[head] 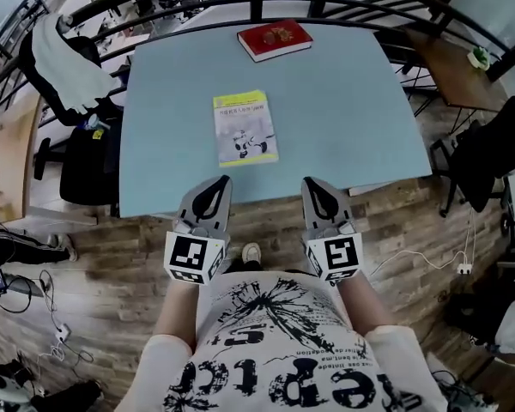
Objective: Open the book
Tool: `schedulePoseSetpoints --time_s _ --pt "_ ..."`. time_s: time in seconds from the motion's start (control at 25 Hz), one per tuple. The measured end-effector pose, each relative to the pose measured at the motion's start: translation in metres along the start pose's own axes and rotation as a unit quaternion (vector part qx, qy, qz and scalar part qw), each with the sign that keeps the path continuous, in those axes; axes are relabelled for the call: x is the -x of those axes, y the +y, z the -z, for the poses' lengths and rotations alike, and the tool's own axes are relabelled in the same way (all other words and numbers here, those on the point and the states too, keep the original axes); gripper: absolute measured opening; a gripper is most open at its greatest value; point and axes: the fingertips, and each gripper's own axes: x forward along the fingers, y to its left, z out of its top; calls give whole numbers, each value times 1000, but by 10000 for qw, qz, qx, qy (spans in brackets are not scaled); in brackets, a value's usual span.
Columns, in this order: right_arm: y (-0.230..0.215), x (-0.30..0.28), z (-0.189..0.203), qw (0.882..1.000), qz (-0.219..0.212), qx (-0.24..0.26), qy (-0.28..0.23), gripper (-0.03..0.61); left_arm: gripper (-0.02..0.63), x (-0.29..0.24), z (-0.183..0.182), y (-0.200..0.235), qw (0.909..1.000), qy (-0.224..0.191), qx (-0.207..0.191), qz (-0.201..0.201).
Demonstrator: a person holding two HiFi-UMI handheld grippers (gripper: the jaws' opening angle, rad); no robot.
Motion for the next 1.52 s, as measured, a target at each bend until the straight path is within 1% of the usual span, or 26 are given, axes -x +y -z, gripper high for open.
schedulePoseSetpoints --time_s 0.16,0.4,0.56,0.68,0.76,0.84,1.0,1.08,1.24,1.4,1.52 --pt "-6 -33 6 9999 -69 -35 150 11 20 -25 10 27 9998 175 84 -67" --pt "-24 -70 15 9993 -237 -56 296 11 20 -63 32 34 9984 524 189 -39" --pt "-40 -93 21 9978 -563 -6 358 11 20 -93 40 35 9972 692 209 -174" --pt "-55 -111 23 9955 -847 16 418 11 20 -117 47 34 9954 839 350 -315" --pt "-63 -120 25 9936 -1031 64 466 11 20 -132 57 29 9931 1025 477 -316" --pt "-72 -128 28 9916 -1183 100 503 11 21 -148 72 23 9901 1278 506 -268" --pt "-89 -139 39 9886 -1372 101 619 11 29 -175 107 12 9809 1891 419 -178" --pt "-96 -139 46 9872 -1431 93 695 11 106 -183 126 4 9731 2267 396 -93" --pt "-116 -138 61 9859 -1449 38 832 11 141 -198 167 -11 9536 2994 295 44" --pt "-130 -137 70 9851 -1493 6 853 11 147 -213 192 -14 9413 3374 133 35" --pt "-136 -136 73 9842 -1561 -27 833 11 149 -223 205 -12 9334 3584 172 7"
